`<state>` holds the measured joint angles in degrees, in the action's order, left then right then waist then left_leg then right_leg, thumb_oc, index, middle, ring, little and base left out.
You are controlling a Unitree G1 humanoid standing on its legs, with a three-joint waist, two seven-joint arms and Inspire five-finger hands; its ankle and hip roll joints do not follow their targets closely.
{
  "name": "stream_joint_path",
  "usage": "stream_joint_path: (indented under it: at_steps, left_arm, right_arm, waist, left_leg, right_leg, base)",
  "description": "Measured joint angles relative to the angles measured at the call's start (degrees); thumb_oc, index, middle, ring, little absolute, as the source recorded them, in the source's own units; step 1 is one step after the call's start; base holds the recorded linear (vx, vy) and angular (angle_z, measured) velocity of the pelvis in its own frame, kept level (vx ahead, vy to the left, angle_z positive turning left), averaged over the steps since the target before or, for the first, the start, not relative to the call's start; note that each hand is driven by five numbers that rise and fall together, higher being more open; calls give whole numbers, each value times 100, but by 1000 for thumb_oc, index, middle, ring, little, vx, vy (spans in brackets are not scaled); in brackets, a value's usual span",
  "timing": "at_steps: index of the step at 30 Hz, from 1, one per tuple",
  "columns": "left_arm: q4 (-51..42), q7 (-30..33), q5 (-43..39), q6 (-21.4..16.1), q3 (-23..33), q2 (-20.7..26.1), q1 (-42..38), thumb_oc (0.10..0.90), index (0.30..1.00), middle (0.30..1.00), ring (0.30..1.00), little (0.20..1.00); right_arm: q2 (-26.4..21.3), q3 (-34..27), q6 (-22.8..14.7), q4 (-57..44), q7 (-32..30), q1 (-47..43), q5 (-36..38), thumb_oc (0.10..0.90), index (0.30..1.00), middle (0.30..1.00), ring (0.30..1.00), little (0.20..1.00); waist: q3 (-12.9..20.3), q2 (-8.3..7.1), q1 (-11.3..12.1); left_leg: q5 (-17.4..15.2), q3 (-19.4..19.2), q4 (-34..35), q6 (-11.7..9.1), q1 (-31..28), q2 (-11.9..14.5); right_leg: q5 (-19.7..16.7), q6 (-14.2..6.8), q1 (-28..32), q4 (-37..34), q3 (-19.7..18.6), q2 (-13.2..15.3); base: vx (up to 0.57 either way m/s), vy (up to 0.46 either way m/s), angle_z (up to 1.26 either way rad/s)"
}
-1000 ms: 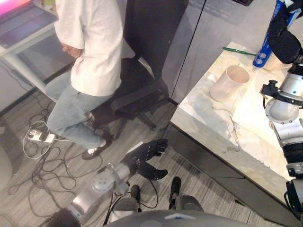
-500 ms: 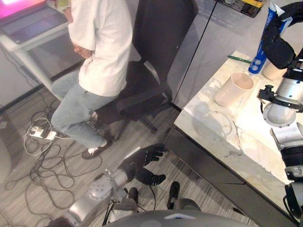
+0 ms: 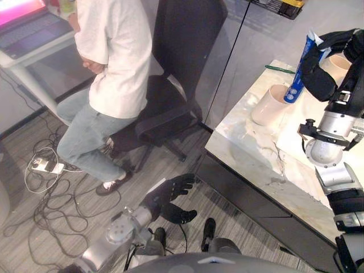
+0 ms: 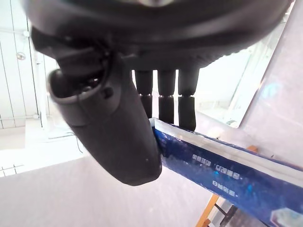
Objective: Organize the bathroom.
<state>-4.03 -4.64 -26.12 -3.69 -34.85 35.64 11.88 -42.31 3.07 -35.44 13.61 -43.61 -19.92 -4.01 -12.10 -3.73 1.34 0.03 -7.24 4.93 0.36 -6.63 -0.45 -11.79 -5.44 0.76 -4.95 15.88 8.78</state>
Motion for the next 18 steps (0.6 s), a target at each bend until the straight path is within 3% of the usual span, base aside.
stream_joint_path:
  at_steps: [18]
  left_arm:
    - [-6,56,0,7,80,17,197,800,900,900,900,900]
  right_arm:
    - [123,-5,-5,-136,-88,131,-13,400,300,300,300,300]
  waist:
    - [98,-22,-8]
  left_leg:
    - [-1,82,-3,-47,67,5]
  right_leg:
    - [202,60,10,-6,129,10]
  base:
    - [55,-51,3]
